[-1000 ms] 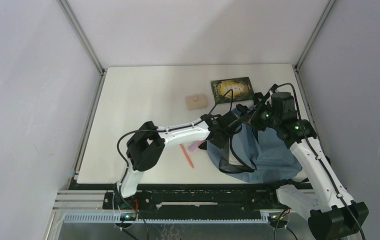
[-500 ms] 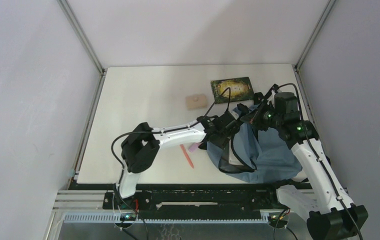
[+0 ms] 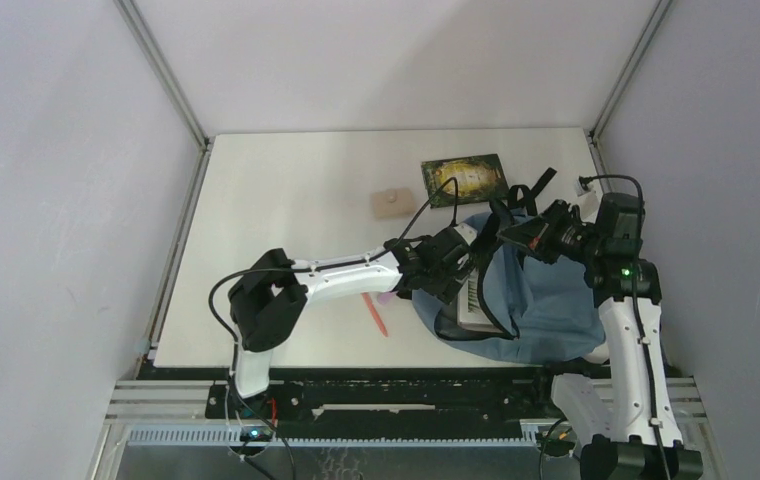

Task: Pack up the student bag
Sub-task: Place the book in the student bag.

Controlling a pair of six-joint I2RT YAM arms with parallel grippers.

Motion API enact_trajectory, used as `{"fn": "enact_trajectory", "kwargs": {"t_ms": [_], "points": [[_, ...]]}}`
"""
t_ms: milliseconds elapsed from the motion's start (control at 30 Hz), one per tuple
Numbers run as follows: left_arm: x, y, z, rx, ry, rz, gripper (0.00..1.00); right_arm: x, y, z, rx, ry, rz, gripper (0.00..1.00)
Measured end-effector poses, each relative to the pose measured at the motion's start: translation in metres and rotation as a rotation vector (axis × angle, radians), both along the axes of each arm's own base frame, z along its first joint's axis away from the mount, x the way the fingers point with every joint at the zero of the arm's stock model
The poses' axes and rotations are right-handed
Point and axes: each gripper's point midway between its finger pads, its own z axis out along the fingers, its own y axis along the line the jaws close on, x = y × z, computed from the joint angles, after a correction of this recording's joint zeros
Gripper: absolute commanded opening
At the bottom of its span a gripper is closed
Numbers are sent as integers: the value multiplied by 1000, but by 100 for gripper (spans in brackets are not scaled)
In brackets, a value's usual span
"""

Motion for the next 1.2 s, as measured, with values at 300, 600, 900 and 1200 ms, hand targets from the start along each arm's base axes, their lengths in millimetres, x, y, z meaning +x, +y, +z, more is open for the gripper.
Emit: {"fn": "enact_trajectory", "kwargs": {"t_ms": [300,600,900,1200], "points": [[5,6,-15,75,-47,14,72,-7,0,14,76,-26,54,0],[1,4,-30,179,-123,21,25,-8,-4,17,92,-37,49,0],[14,9,-13,209,-182,70,0,-9,-7,19,79,-56,37,0],[40,12,56,-94,-95,191,0,-14,-12,12,31,-58,18,0]]}}
